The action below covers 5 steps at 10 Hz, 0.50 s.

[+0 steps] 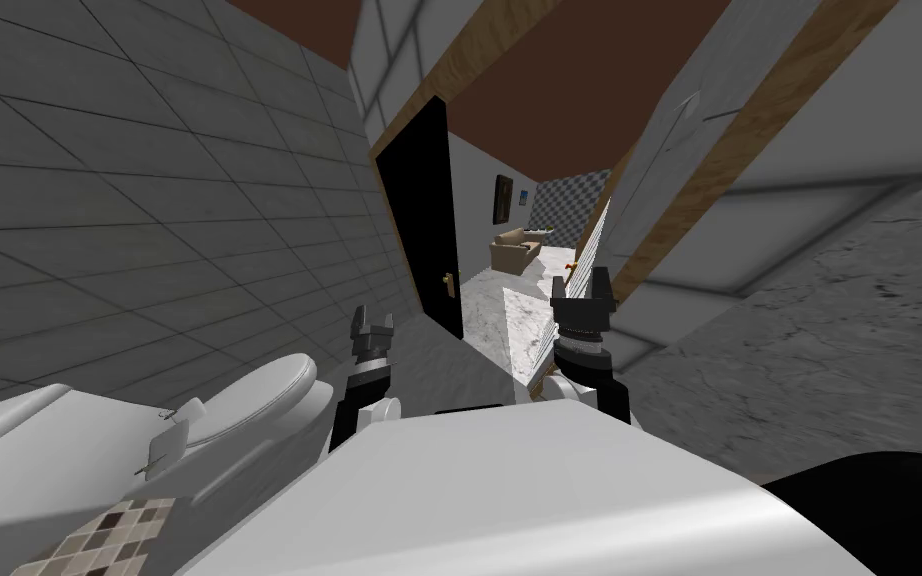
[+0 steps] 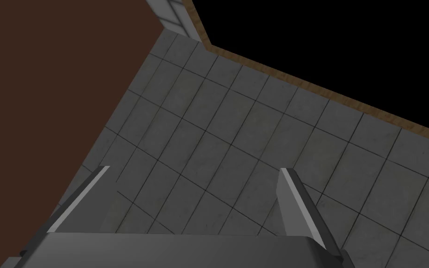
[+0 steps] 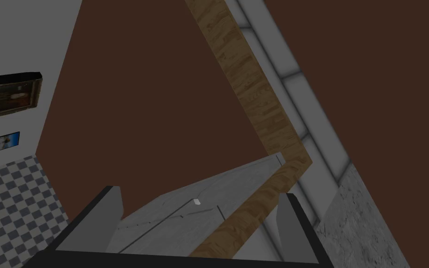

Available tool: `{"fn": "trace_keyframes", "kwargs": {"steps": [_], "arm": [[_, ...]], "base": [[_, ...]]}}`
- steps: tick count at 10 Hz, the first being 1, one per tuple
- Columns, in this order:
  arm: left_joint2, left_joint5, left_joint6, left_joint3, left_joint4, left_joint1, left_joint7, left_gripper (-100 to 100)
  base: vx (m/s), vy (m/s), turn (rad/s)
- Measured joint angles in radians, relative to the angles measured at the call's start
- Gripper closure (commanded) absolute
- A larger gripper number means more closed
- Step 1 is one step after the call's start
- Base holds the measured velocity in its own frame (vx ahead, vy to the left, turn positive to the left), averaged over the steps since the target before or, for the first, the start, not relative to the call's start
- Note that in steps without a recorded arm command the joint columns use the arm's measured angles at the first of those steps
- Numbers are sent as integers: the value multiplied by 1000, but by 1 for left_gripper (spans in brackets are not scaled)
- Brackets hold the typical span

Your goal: Push the door open

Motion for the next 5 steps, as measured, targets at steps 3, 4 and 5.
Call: {"fn": "trace_keyframes", "kwargs": {"steps": [3, 4, 5], "arm": [[20, -7, 3, -18, 50, -28, -2, -100], [30, -10, -2, -26, 75, -37, -1, -100], [44, -11, 0, -32, 95, -47, 1, -100]], "base": [[136, 74, -92], [163, 127, -144], [137, 118, -125]]}}
